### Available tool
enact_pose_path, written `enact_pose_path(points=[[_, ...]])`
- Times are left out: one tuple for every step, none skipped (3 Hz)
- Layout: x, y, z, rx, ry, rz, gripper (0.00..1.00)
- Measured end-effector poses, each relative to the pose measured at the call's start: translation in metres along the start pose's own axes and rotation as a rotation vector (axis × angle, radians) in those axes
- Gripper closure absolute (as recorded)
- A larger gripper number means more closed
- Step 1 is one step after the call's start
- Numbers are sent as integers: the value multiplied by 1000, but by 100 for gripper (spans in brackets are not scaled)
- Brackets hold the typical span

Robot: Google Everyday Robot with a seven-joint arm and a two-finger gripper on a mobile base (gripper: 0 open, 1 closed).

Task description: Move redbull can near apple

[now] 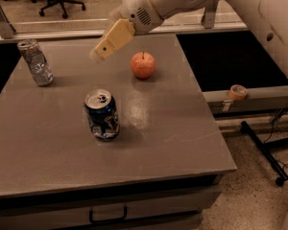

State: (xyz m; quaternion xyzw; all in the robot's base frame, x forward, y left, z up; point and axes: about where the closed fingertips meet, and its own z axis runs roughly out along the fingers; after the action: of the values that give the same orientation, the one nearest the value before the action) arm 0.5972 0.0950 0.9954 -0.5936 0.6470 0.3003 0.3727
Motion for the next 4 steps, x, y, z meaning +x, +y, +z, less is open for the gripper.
enact_pose_path(points=[[0, 0, 0, 0, 0, 0, 0], [-2, -7, 10, 46, -29, 24, 0], [-7, -12, 64, 68, -100, 82, 0], [-27, -45, 104, 153, -163, 93, 0]])
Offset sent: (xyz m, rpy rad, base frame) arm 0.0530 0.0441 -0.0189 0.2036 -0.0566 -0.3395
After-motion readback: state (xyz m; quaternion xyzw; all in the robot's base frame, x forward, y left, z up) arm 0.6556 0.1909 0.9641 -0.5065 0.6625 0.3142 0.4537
